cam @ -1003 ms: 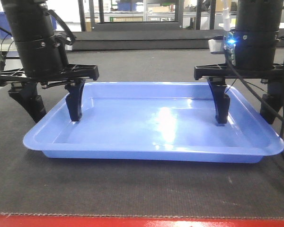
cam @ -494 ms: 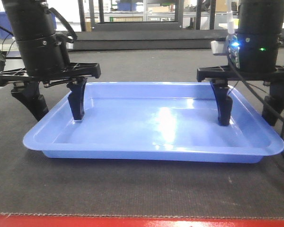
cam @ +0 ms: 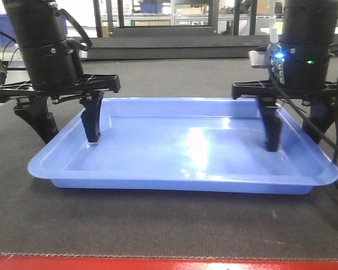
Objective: Grab blue tray and place on right shelf
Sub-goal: 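Close both grippers on the opposite rims of the blue tray, then lift the tray off the table with both grippers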
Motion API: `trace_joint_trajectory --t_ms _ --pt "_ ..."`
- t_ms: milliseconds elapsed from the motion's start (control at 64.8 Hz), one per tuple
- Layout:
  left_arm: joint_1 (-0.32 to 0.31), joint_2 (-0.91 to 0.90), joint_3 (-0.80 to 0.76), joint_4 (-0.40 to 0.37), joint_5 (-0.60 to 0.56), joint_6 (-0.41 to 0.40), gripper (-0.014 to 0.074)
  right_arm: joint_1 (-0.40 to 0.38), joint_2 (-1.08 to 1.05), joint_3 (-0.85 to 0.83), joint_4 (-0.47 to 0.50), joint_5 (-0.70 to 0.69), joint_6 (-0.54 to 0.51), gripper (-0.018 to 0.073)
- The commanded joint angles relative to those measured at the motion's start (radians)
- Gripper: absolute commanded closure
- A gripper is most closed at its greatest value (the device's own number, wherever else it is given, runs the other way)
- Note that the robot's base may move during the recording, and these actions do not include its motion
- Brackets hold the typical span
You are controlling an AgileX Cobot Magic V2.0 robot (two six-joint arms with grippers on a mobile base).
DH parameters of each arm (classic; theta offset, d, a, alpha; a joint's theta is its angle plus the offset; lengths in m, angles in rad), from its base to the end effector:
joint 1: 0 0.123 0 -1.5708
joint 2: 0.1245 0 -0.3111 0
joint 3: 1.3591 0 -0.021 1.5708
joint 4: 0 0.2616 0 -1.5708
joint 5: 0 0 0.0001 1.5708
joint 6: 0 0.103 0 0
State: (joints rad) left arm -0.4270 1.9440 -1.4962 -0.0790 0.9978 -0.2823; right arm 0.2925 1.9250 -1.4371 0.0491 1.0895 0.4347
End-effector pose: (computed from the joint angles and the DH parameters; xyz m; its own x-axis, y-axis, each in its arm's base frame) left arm 0.3817 -0.1812 0.2233 -0.9790 0.0952 -0.1804 0.1195 0.9844 -0.1292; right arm 0.3823 0.1198 0.2139 -0.9850 0.1642 -0.0535 0.1600 0.9843 0.0747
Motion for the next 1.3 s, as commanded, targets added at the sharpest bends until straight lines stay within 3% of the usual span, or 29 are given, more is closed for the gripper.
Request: trace_joint_trajectory --t_ms 0,170,448,1019,1281 --pt "-0.002 -0.050 -0.029 -0.011 -0.016 0.001 0.0346 -0.006 -0.046 -0.010 -0.016 0.014 -0.009 0.0286" --pt "-0.002 -0.050 -0.029 -0.011 -0.016 0.001 0.0471 -0.006 -0.047 -0.010 -0.013 0.014 -0.009 0.0361" --pt "-0.002 -0.050 -0.029 -0.011 -0.016 0.001 0.0562 -0.006 -0.047 -0.010 -0.013 0.014 -0.009 0.0367" --pt "-0.002 -0.050 -0.029 -0.011 -0.016 0.001 0.0576 -0.006 -0.049 -0.014 -0.012 0.033 0.003 0.0367" --pt "-0.002 -0.090 -0.128 -0.011 0.139 -0.057 0.0576 0.008 -0.135 -0.066 -0.015 0.047 0.047 0.0367"
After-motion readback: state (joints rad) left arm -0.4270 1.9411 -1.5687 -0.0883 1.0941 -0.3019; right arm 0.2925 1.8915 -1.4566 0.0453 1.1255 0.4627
